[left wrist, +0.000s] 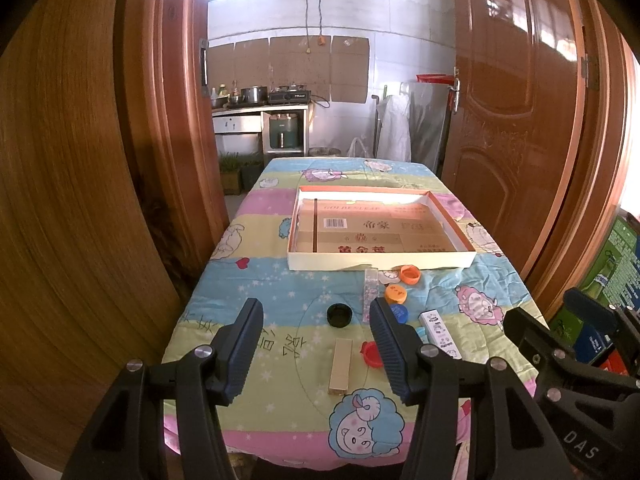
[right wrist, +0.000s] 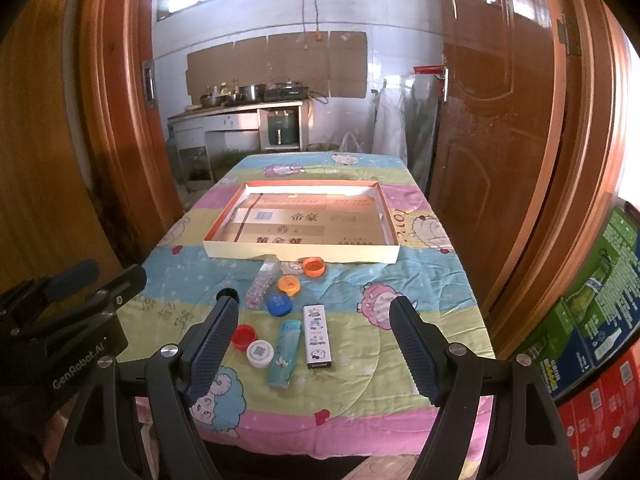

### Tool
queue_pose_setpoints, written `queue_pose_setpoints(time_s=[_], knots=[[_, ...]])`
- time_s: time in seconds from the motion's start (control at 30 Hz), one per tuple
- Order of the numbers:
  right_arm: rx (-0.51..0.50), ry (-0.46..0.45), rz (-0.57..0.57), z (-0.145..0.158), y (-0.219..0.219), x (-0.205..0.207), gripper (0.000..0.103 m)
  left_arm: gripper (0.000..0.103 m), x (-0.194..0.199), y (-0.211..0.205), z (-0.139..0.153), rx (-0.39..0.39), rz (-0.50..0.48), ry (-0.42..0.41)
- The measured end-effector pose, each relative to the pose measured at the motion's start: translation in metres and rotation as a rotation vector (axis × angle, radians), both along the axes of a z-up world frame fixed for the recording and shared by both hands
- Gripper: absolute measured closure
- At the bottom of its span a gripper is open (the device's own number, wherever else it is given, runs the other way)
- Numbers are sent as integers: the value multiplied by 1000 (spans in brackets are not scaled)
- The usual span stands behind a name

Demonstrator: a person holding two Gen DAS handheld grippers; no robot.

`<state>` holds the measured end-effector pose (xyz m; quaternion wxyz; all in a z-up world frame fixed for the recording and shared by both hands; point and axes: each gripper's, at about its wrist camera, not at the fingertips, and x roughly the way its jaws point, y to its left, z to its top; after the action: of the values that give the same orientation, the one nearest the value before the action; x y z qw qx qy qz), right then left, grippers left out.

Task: Organize rigid objects
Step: 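Grasp the wooden block with the left tool while the right tool grasps the white Hello Kitty box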

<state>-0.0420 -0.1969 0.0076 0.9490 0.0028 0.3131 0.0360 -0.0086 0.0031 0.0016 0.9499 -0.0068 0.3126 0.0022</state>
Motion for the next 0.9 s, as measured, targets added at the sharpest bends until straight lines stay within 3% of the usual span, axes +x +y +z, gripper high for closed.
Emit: queue_pose_setpoints(time_s=[0.47, 0.9], knots=[[1, 44, -17, -23, -9, 9, 24, 47, 10, 12, -23, -74, -44, 49], [17, 145, -43, -66, -24, 31, 24, 47, 29, -5, -88, -99, -182, 168]])
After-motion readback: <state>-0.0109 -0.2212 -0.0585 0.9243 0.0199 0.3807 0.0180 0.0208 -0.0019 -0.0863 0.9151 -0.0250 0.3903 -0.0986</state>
